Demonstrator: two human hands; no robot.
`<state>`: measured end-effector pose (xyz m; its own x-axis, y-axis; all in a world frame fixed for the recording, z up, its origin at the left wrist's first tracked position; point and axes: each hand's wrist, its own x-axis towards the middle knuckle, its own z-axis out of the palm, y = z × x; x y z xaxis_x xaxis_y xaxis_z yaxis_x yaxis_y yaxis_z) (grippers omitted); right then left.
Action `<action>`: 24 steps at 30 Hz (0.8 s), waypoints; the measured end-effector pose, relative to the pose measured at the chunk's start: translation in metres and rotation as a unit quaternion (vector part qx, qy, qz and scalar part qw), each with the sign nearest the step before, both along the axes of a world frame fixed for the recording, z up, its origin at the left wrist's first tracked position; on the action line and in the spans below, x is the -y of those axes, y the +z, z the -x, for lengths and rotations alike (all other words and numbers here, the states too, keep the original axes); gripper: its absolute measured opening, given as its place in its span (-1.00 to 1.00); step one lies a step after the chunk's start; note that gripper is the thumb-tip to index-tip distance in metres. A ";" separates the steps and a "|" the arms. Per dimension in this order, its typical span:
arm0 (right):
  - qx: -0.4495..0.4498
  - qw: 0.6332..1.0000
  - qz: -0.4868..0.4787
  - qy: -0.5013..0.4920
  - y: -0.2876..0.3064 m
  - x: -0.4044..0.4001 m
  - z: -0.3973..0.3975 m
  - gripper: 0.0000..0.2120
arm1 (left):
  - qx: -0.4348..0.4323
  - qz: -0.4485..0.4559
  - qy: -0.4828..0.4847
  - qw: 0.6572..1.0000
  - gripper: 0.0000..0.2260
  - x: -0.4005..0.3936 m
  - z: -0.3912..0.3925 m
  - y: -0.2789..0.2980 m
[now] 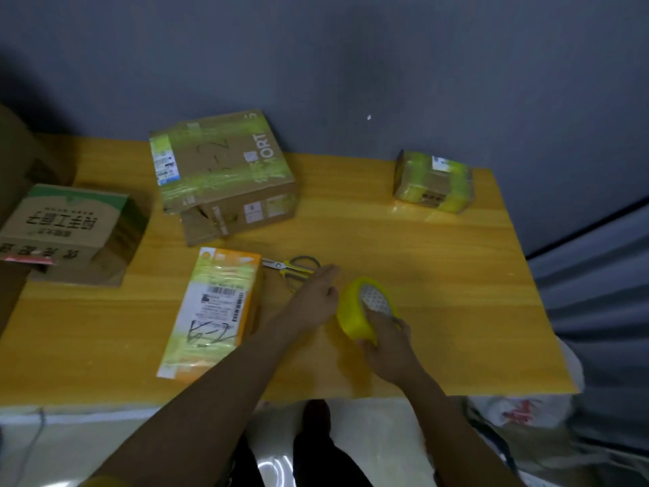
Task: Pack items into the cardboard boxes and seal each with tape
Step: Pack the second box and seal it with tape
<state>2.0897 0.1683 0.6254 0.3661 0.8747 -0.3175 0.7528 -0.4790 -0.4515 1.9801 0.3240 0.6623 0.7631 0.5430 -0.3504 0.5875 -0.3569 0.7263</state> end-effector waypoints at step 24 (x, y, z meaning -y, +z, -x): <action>-0.164 0.932 -0.321 -0.033 0.149 -0.087 -0.028 -0.59 | 0.213 -0.337 0.131 0.908 -0.70 -0.006 -0.008 0.161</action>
